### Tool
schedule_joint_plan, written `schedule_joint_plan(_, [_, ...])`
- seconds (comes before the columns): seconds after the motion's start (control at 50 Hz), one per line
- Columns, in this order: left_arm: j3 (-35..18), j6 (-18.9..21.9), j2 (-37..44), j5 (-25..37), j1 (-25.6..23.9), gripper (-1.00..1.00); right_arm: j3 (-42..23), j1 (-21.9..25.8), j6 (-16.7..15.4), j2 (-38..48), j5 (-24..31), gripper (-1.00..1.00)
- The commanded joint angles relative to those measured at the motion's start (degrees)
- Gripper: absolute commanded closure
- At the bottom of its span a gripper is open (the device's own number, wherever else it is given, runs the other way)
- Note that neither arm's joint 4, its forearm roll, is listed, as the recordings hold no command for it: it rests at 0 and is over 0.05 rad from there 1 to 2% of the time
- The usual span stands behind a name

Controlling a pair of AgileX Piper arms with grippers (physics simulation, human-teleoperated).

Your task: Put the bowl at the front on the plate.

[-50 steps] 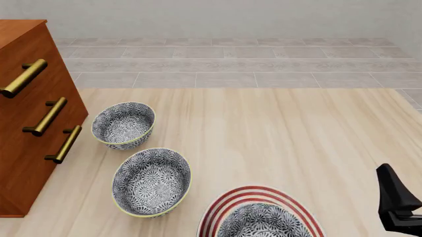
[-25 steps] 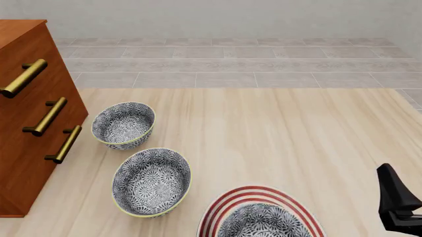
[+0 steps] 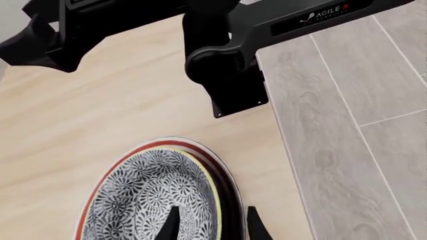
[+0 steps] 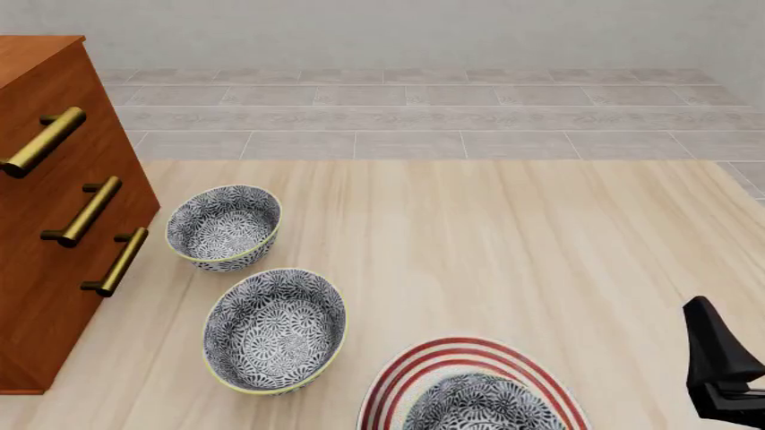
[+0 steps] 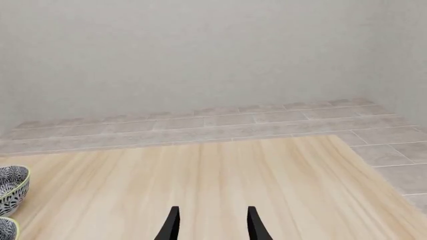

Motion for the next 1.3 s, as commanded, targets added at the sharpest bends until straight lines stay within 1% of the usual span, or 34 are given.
schedule_joint_plan(0.02, [-0.3,-0.5,-1.1,0.9,-0.3,-1.00,0.0,0.0,0.0,0.0,0.0,-1.00])
schedule_joint_plan(0.16, [-0.7,-1.0,-3.6,2.7,-1.2,-1.00,0.1,-0.1,0.2,0.0,-0.1,-1.00])
schedule_joint_plan(0.58, [-3.0,-3.8,-13.3,9.7,-3.9,-1.00,0.0,0.6,-0.5,0.0,0.3,-1.00])
schedule_joint_plan(0.6, [-2.9,-3.4,-13.7,9.8,-3.9,-1.00,0.0,0.6,-0.6,0.0,0.3,-1.00])
schedule_joint_plan(0.7, [-3.6,-3.7,-16.2,11.5,-4.0,-1.00,0.0,0.7,-0.7,0.0,0.4,-1.00])
schedule_joint_plan(0.98, [-5.8,-1.7,-22.8,16.2,-3.6,-1.00,0.0,0.7,-0.8,0.0,0.4,-1.00])
schedule_joint_plan(1.06, [-6.9,-0.5,-25.4,17.8,-2.5,-1.00,-0.1,0.7,-0.9,0.0,0.4,-1.00])
schedule_joint_plan(1.26, [-11.5,3.0,-31.7,23.5,0.7,-1.00,0.0,0.8,-0.9,0.0,0.3,-1.00])
schedule_joint_plan(1.3, [-12.3,3.7,-32.7,24.1,2.1,-1.00,-0.1,0.8,-0.9,0.0,0.3,-1.00])
